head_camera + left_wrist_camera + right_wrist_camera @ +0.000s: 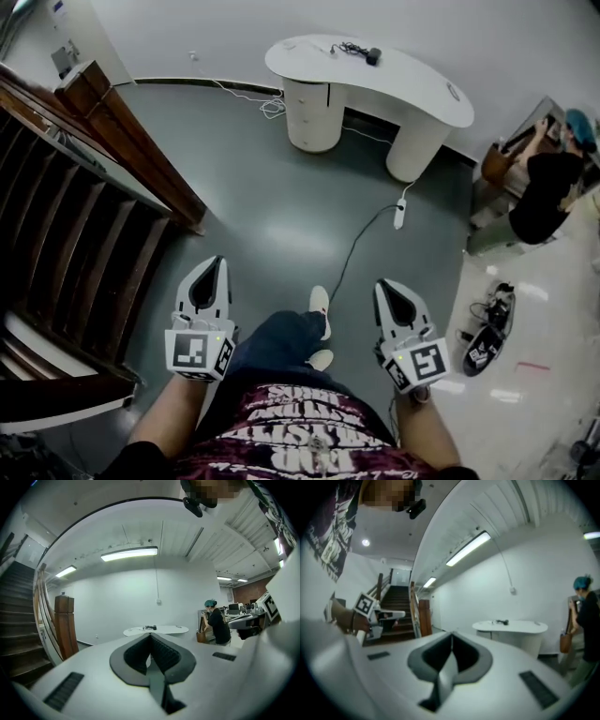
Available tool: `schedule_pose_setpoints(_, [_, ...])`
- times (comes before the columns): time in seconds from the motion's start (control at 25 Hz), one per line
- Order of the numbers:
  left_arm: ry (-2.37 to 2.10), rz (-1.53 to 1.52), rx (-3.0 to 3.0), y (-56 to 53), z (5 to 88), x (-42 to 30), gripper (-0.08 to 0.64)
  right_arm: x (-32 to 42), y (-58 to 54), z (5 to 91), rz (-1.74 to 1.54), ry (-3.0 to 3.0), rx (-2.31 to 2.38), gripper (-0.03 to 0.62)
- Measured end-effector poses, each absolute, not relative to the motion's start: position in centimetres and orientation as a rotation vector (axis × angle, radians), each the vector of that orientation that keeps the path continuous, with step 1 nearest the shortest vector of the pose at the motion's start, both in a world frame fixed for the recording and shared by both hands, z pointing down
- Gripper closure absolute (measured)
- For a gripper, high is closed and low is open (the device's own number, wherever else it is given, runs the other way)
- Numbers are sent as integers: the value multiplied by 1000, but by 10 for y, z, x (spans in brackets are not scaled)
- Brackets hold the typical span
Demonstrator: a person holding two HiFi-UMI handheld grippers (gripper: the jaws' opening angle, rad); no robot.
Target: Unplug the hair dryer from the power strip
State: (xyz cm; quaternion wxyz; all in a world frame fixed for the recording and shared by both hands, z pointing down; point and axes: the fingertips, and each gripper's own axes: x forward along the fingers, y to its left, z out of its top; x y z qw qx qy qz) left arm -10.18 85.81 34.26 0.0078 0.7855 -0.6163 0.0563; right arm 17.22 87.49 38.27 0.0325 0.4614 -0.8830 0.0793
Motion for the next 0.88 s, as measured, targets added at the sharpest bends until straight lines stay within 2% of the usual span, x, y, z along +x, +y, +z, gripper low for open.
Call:
schedule_pose_setpoints(0.36, [-1897, 159, 2497, 798, 351, -135, 537, 119, 832, 403, 375, -2690, 1380, 557])
schedule_pose_setpoints(0.56, [-1817, 169, 2515, 729, 361, -168, 537, 80, 767, 405, 404, -2622, 1456, 557])
schedule_pose_setpoints(0.88, [-1826, 94, 2501, 637, 364, -274, 537, -15, 688, 383, 367, -2605, 1460, 557])
